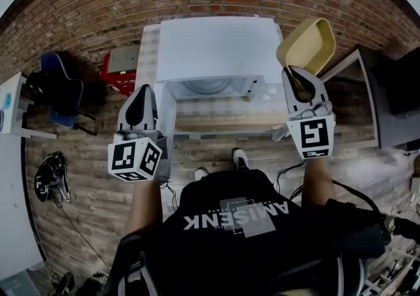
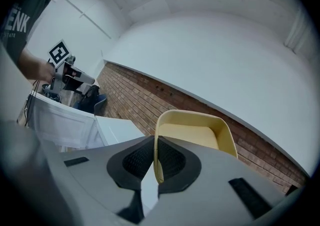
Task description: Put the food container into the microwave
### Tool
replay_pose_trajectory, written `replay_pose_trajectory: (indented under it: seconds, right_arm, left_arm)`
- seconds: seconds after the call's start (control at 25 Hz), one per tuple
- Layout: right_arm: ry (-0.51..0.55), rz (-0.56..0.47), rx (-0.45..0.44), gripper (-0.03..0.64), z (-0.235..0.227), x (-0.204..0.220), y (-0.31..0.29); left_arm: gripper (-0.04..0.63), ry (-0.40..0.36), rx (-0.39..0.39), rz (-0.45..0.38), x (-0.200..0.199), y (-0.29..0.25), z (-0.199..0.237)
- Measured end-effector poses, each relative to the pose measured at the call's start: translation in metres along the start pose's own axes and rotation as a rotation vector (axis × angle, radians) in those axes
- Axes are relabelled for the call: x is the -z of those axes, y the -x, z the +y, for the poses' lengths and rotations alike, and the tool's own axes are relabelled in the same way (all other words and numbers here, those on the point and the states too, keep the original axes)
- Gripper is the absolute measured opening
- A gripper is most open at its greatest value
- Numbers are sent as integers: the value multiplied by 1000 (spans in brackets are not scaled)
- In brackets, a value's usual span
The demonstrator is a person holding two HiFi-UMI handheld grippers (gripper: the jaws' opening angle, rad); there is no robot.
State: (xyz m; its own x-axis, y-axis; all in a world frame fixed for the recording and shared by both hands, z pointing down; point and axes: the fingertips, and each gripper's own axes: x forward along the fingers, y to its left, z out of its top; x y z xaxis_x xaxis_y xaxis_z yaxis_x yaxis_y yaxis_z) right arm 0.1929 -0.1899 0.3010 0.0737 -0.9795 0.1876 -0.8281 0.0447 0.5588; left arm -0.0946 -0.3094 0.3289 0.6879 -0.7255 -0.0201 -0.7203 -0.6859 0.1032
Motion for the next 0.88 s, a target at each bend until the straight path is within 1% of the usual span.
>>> replay_pose_trajectory:
  seconds: [0.16,0.32,0.44,0.6,0.72,0.88]
  right_arm:
    - [0,-24,-44,49,-16,8,-18]
    - [4,-48,-99,51,-20,18,-33]
    - [8,-74,-158,49,-12,19,-46]
    - [11,-76,-235,50,0,29,-67]
    - [28,-83,-286,51,13,29,-78]
    - [60,-103,-378,50,43,23,-87]
  left_arm:
    - [12,-3,-51,-4,-4,-8,-5]
    - [12,-15,-97,-7,-7,-10,-10]
    - [12,-25,-141,3,-7,-7,-9]
    - [12,-57,-178,-1,-11,-5,-14]
    - [12,-54,-212,9,-11,0,-12]
    - [12,-55,-249,13,-10,11,-8]
